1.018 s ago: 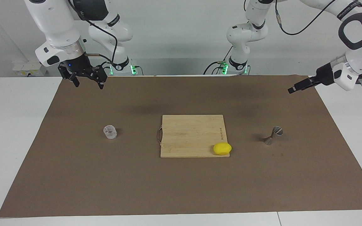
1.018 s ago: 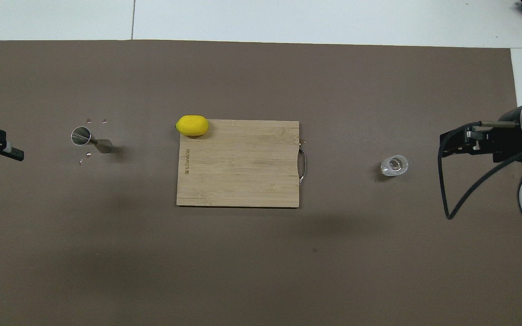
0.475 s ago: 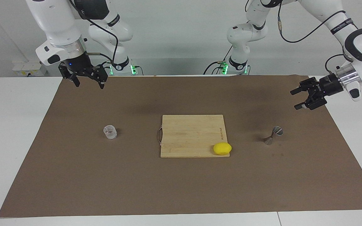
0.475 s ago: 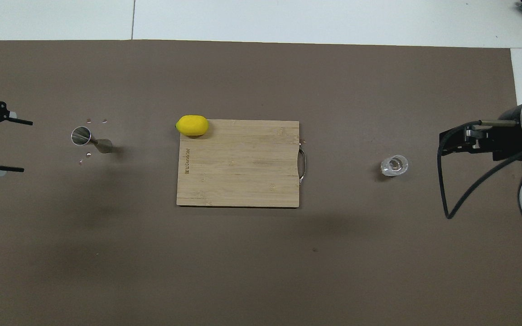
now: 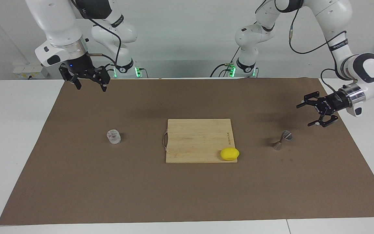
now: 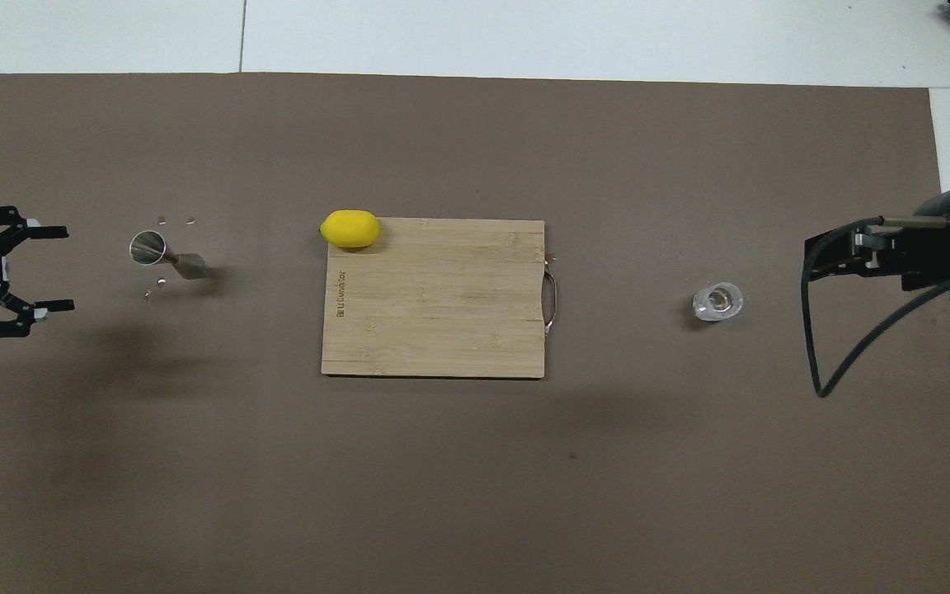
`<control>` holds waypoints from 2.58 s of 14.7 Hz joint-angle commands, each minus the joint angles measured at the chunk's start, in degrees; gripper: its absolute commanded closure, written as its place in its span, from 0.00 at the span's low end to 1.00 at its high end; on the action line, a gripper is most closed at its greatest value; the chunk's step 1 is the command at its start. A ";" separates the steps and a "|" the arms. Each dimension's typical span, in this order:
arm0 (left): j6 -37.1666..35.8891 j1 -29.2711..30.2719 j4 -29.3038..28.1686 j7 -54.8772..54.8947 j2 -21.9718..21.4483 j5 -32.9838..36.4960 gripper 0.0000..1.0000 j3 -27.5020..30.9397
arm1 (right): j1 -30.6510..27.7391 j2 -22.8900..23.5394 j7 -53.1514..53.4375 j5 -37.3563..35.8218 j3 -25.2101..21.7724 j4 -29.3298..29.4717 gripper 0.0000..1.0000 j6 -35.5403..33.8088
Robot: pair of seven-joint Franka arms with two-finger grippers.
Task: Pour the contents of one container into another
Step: 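Move the left gripper onto the small metal cup and grasp it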
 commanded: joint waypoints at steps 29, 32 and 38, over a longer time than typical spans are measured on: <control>21.07 -7.93 -11.79 9.37 0.99 -16.32 0.03 -0.90 | -0.68 0.00 -2.10 0.16 0.40 0.03 0.00 -0.55; 21.15 -8.37 -11.79 10.95 0.99 -16.32 0.05 -0.90 | -0.68 0.00 -2.01 0.25 0.40 0.03 0.00 -0.64; 21.15 -8.37 -11.88 11.04 0.99 -16.41 0.09 -0.90 | -0.07 0.00 -2.01 0.25 0.40 0.03 0.00 -0.64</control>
